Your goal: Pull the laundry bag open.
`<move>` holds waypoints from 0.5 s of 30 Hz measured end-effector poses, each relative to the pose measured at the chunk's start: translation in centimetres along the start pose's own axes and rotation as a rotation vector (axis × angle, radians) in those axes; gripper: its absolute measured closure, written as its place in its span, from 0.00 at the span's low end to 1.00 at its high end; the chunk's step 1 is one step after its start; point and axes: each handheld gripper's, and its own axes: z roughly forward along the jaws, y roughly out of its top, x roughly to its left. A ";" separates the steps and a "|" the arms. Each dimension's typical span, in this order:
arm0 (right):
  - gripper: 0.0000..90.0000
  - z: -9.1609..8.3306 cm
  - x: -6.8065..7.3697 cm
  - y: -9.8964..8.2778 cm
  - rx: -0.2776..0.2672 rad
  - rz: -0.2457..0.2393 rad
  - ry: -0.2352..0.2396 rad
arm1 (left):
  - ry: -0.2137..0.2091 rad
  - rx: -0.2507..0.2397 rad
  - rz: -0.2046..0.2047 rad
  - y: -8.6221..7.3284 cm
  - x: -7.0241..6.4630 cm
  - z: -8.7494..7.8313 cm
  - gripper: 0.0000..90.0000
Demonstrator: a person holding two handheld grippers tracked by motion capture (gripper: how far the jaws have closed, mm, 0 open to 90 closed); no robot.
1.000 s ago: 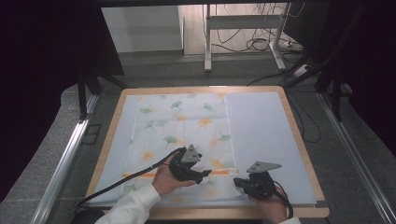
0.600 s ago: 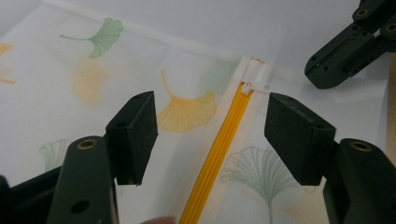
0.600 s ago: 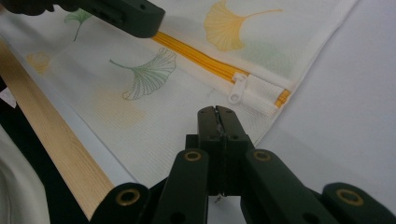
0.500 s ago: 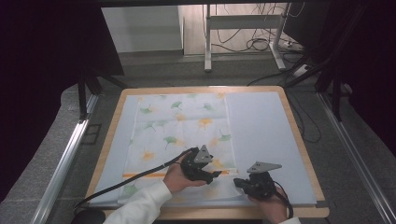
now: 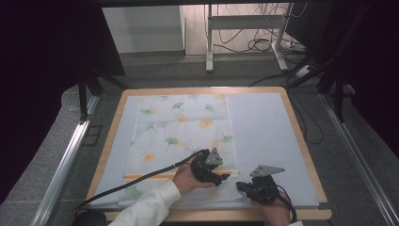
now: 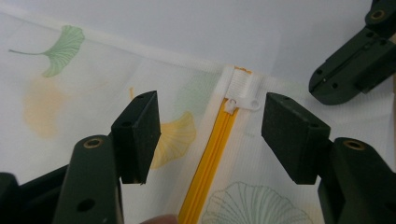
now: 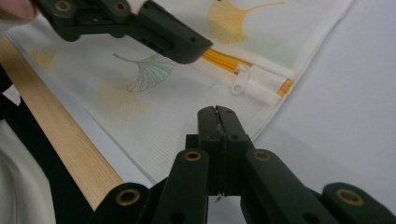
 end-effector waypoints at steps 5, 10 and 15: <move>0.99 0.1 0.0 0.0 0.006 0.001 0.000 | -0.026 0.001 0.009 0.2 0.2 0.7 0.42; 0.99 0.2 0.0 0.0 0.012 0.002 0.002 | -0.046 0.017 0.050 0.4 -0.1 1.5 0.42; 0.99 0.2 0.0 0.0 0.012 0.002 0.003 | -0.048 0.047 0.091 0.6 -0.2 2.1 0.44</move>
